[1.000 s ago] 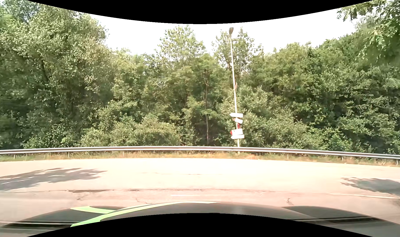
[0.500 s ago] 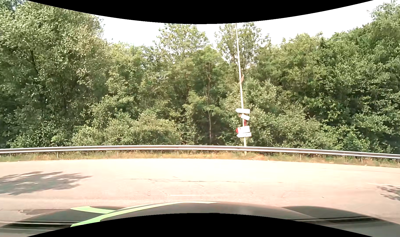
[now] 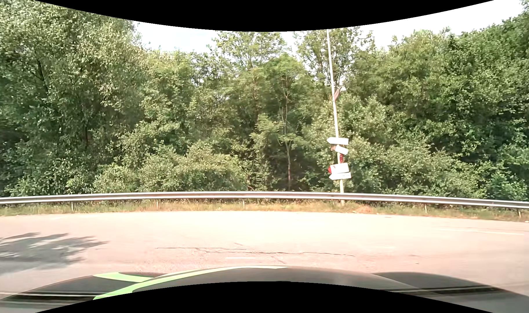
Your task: Follow the waypoints while adhering to traffic rules and regulations
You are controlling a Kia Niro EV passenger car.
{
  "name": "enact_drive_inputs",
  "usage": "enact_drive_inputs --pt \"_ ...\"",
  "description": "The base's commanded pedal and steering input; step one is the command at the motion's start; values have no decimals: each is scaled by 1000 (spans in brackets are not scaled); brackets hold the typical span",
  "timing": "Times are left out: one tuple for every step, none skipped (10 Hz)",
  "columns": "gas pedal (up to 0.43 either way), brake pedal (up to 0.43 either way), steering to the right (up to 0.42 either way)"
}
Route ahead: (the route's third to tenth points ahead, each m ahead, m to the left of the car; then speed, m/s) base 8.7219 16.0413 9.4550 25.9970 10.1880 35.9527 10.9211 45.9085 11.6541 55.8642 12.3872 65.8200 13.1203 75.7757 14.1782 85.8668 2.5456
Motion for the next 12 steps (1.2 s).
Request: enact_drive_inputs --pt "0 0 -289" --pt "0 0 -334" --pt "0 0 -377" --pt "0 0 -409" --pt "8 0 -426" --pt "20 0 -434" --pt "20 0 -436" --pt "20 0 -441" --pt "20 0 -450" --pt "39 0 -461" --pt "59 0 -467" --pt "59 0 -478"
